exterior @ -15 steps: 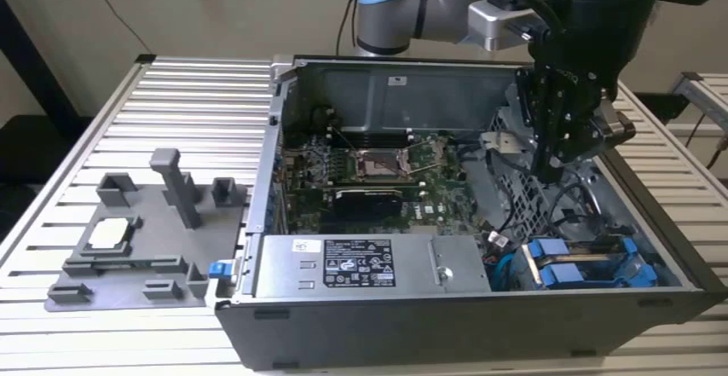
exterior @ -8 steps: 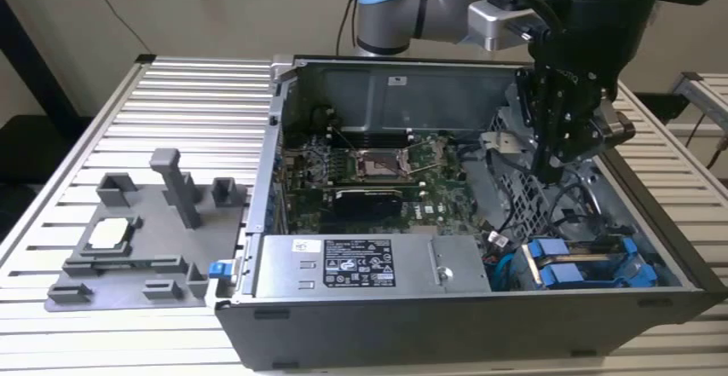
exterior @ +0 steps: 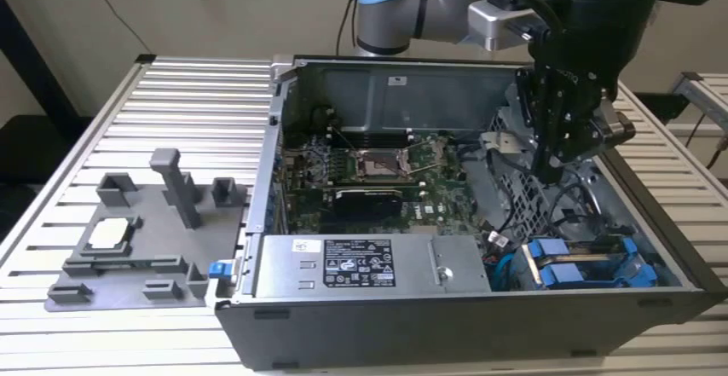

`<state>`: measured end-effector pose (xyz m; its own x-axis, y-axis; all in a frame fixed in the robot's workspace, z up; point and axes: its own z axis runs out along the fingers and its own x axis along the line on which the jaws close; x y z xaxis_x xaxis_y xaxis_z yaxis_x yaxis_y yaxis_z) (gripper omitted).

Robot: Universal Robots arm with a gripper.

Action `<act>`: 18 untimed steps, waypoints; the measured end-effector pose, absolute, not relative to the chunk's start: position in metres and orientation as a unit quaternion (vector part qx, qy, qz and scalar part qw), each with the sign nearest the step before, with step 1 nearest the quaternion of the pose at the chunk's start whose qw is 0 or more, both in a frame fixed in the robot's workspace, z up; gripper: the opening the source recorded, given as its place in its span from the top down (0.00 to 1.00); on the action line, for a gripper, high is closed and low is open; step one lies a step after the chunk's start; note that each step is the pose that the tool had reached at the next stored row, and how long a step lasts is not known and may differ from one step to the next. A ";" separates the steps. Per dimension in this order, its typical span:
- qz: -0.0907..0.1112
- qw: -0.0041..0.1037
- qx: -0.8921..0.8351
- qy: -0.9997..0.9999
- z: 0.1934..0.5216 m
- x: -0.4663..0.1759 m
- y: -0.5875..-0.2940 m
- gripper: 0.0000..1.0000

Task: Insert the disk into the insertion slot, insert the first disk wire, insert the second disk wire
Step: 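Insert the second disk wire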

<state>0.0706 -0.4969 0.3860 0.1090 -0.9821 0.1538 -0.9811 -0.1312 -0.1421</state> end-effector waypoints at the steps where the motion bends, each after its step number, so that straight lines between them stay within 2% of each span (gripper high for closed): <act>1: -0.105 0.002 -0.745 0.659 0.386 0.071 -0.498 0.84; 18: -0.103 0.000 -0.745 0.659 0.386 0.087 -0.535 0.84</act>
